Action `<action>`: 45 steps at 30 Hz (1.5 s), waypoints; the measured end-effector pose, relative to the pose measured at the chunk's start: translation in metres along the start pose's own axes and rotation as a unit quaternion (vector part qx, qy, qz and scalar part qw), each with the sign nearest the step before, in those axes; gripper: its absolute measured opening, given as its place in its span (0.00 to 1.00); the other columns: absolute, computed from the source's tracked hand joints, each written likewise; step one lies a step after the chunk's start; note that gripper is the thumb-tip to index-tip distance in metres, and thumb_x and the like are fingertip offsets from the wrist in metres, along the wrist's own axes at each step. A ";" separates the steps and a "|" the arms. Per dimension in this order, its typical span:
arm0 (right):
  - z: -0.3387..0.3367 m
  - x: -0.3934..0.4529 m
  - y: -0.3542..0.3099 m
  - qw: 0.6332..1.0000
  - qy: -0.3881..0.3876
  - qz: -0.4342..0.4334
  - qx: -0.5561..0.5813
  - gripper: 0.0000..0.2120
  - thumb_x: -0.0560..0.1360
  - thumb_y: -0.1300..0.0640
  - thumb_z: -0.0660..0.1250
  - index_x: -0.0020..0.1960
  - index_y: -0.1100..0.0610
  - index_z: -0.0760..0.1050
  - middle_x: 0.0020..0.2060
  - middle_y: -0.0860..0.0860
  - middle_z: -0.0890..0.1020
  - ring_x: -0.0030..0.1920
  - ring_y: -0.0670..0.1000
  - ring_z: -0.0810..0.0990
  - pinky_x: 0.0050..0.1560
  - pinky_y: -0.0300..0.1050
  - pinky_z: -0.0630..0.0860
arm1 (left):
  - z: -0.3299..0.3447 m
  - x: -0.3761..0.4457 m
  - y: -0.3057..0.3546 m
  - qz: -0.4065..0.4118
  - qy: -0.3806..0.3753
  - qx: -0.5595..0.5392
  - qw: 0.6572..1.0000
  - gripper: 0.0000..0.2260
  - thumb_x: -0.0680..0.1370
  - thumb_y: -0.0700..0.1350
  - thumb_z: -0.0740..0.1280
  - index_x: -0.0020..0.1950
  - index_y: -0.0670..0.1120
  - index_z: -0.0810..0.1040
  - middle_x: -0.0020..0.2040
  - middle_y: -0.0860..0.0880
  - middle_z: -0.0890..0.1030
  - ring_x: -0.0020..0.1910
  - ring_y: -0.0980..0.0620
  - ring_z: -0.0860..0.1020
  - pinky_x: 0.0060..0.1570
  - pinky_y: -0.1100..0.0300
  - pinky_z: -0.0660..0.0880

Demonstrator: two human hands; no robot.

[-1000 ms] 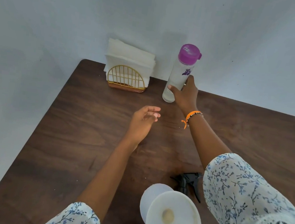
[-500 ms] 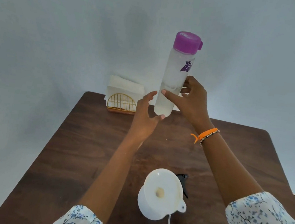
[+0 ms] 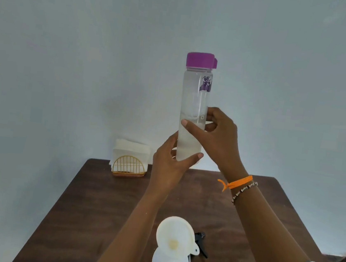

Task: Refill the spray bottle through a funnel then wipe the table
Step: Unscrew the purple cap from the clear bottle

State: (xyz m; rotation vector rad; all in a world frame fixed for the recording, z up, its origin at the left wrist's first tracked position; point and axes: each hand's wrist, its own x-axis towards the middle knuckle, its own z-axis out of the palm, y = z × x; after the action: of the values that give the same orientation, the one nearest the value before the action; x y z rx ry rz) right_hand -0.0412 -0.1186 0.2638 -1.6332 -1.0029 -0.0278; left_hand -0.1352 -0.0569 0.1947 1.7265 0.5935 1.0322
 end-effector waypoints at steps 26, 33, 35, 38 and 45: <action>-0.015 0.054 -0.114 0.961 0.253 -0.112 -0.022 0.27 0.66 0.45 0.75 0.52 0.60 0.67 0.45 0.51 0.73 0.43 0.49 0.73 0.38 0.34 0.69 | 0.005 -0.005 0.046 0.074 0.098 0.071 0.990 0.32 0.66 0.58 0.74 0.66 0.53 0.69 0.54 0.60 0.71 0.50 0.57 0.73 0.41 0.78 0.67; -0.014 0.054 -0.111 0.966 0.214 -0.120 -0.082 0.21 0.72 0.44 0.68 0.53 0.60 0.71 0.41 0.49 0.73 0.40 0.50 0.72 0.40 0.37 0.64 | 0.000 -0.002 0.046 0.077 0.115 0.123 0.983 0.33 0.65 0.56 0.76 0.66 0.49 0.71 0.60 0.49 0.77 0.50 0.56 0.73 0.51 0.60 0.76; -0.015 0.055 -0.108 0.969 0.207 -0.117 -0.071 0.20 0.72 0.44 0.69 0.52 0.60 0.72 0.40 0.49 0.74 0.40 0.50 0.72 0.39 0.37 0.64 | -0.003 -0.002 0.045 0.079 0.115 0.130 0.982 0.32 0.65 0.56 0.76 0.66 0.48 0.72 0.59 0.49 0.78 0.49 0.56 0.73 0.50 0.62 0.74; -0.013 0.056 -0.104 0.972 0.198 -0.116 -0.046 0.20 0.72 0.45 0.70 0.50 0.60 0.73 0.39 0.49 0.75 0.39 0.50 0.73 0.39 0.38 0.66 | -0.006 -0.002 0.044 0.072 0.111 0.133 0.982 0.31 0.66 0.55 0.76 0.65 0.49 0.73 0.59 0.49 0.78 0.49 0.56 0.74 0.52 0.58 0.76; -0.014 0.057 -0.099 0.976 0.176 -0.126 0.013 0.14 0.71 0.47 0.71 0.45 0.58 0.74 0.33 0.44 0.73 0.32 0.41 0.72 0.31 0.27 0.67 | -0.007 0.000 0.041 0.057 0.059 0.103 0.991 0.28 0.66 0.55 0.76 0.63 0.52 0.73 0.58 0.53 0.78 0.44 0.57 0.76 0.42 0.73 0.72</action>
State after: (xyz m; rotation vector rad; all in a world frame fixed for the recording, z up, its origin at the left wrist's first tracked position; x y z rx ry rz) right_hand -0.0584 -0.0991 0.3758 -1.4053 -0.9213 -0.4591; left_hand -0.1441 -0.0694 0.2331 1.9066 0.7033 1.1953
